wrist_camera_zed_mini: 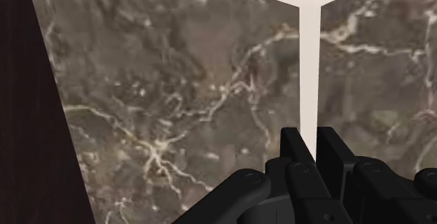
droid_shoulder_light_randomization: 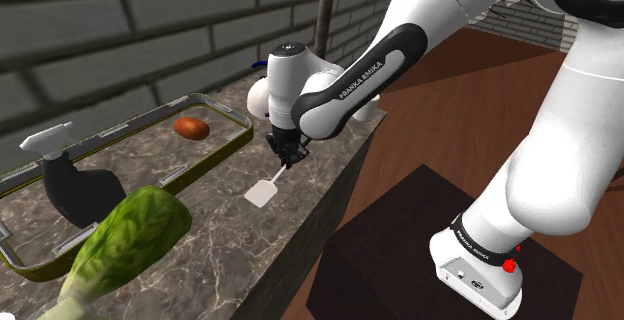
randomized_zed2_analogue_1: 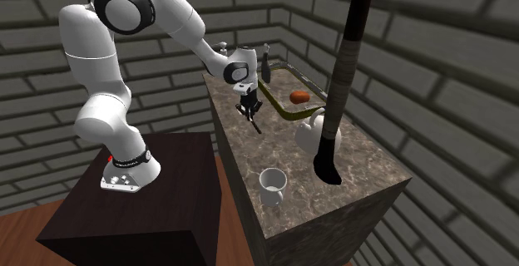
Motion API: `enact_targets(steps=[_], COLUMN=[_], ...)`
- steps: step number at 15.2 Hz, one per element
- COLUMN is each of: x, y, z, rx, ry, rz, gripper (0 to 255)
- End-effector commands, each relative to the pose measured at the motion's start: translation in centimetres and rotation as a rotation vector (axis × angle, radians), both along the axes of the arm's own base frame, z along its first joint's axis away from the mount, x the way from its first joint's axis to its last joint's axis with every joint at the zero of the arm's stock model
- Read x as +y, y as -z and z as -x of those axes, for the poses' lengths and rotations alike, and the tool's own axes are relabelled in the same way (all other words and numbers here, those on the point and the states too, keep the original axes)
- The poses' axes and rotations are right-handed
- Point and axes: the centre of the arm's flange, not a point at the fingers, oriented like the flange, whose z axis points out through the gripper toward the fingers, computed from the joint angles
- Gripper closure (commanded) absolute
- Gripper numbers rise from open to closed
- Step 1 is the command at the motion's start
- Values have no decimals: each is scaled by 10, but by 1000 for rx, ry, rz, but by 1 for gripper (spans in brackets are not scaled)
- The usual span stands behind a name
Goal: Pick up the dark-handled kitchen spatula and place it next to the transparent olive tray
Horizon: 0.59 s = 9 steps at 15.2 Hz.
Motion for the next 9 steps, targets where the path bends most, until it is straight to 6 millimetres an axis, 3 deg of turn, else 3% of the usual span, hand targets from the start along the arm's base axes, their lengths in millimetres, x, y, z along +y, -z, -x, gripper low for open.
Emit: enact_targets(steps=[1,2,7,9], x=[0,0,0,2], y=[0,0,0,-26], z=[0,0,0,1], rx=[0,0,0,0], ry=[0,0,0,0], rz=[0,0,0,0], gripper=[255,0,0,0])
